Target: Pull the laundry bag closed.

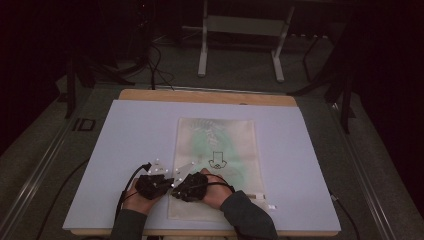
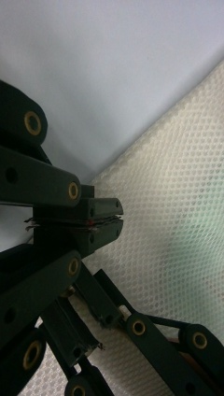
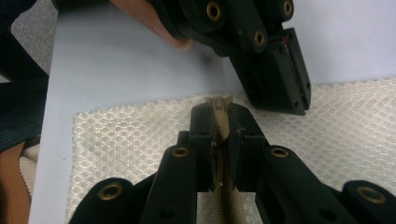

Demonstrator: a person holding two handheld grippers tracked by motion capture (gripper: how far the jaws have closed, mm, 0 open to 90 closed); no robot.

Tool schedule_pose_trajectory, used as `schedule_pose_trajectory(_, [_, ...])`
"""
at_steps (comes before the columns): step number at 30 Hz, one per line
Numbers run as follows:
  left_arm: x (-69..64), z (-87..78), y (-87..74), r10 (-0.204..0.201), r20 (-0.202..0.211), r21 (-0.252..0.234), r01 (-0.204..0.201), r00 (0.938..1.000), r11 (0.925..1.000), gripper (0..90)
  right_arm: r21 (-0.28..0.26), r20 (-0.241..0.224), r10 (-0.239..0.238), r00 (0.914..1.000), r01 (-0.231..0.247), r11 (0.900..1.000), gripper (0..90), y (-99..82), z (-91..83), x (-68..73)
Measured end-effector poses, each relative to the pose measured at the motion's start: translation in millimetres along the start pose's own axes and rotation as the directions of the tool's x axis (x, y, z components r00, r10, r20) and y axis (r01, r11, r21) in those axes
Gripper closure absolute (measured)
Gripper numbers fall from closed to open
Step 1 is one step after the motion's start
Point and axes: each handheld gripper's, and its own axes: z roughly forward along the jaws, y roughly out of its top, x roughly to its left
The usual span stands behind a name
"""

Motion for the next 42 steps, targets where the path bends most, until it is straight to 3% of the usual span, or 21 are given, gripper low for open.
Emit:
schedule_pose_trajectory(5, [3.0, 0.3, -0.6, -0.023, 0.011, 0.001, 0.023, 0.9997, 0.9997, 89.1, 0.009, -0.002, 0.005, 1.0000, -0.005, 0.9999, 80.3, 1.9, 0.4, 0.1])
schedule_pose_trajectory(10, [1.7, 0.4, -0.2, -0.013, 0.003, 0.009, 0.013, 0.9999, 0.9999, 89.3, 0.011, -0.007, 0.022, 0.9997, -0.022, 0.9997, 81.0, 2.8, 0.6, -0.8])
schedule_pose_trajectory(17, [-0.1, 0.7, -0.3, 0.021, -0.013, 0.016, -0.021, 0.9997, 0.9996, 89.6, 0.014, -0.005, 0.004, 1.0000, -0.004, 0.9999, 82.2, 1.7, -1.1, -1.5])
schedule_pose_trajectory(42, [-0.8, 0.9, 1.1, 0.021, -0.018, 0.030, -0.020, 0.9996, 0.9994, 89.8, 0.019, -0.007, 0.019, 0.9998, -0.019, 0.9996, 82.6, -15.2, -15.5, -7.4])
